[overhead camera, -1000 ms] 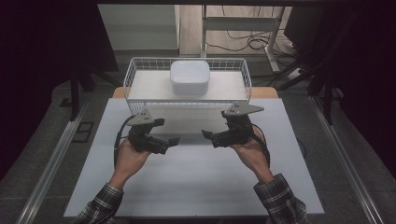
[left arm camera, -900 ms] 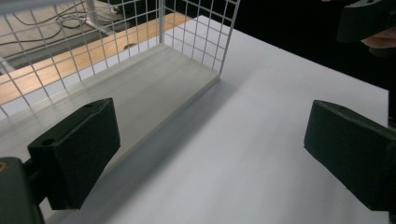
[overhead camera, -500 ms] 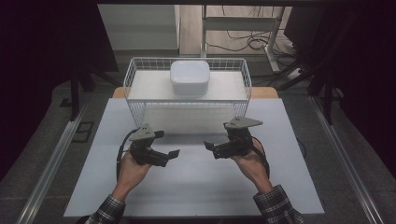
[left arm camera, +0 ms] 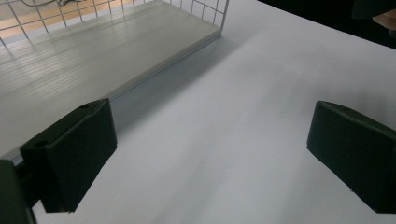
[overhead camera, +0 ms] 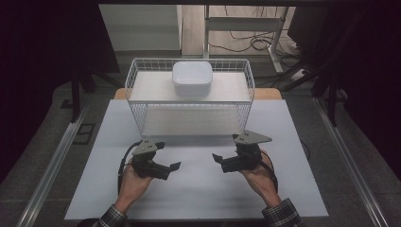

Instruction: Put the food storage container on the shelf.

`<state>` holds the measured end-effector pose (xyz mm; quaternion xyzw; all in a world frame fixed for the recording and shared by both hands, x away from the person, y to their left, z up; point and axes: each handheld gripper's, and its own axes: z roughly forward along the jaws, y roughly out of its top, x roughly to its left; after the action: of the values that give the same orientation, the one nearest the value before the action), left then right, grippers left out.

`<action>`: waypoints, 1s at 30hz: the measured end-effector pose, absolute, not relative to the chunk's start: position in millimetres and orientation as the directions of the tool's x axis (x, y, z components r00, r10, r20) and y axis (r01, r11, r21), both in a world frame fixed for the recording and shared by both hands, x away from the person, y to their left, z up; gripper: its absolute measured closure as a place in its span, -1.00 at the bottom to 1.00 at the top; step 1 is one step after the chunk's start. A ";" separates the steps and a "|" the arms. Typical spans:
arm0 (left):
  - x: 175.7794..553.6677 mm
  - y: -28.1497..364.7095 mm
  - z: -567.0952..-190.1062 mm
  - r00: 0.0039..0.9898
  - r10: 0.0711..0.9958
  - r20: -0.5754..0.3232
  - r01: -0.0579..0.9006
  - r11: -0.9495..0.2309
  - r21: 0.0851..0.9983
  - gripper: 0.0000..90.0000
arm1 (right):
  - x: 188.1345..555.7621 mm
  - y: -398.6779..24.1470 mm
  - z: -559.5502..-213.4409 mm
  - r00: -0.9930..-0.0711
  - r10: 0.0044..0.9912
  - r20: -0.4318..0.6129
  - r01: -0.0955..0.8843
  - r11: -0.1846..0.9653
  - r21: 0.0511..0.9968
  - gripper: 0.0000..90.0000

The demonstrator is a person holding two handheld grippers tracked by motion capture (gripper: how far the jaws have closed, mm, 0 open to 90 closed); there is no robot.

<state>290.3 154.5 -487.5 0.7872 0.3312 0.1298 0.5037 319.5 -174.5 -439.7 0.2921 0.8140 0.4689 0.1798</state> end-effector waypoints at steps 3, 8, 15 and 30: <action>283.7 156.9 -488.4 0.745 0.657 -0.117 0.383 -0.278 0.881 -0.98 | 318.5 -178.6 -442.8 -0.759 0.651 -0.011 0.322 0.390 0.863 -1.00; 275.6 161.2 -491.8 0.740 0.663 -0.108 0.385 -0.287 0.877 -0.97 | 314.1 -184.6 -444.2 -0.754 0.657 -0.004 0.329 0.383 0.863 -1.00; 265.1 168.4 -496.1 0.730 0.674 -0.112 0.396 -0.284 0.873 -0.97 | 306.8 -191.0 -444.2 -0.751 0.660 -0.008 0.330 0.386 0.862 -1.00; 233.3 196.1 -508.4 0.683 0.722 -0.108 0.429 -0.278 0.859 -0.97 | 281.0 -215.8 -456.0 -0.733 0.680 -0.029 0.335 0.397 0.854 -1.00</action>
<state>233.3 196.1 -508.4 0.7844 0.3670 0.1540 0.4757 281.0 -215.8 -456.0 0.3118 0.8137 0.4519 0.1908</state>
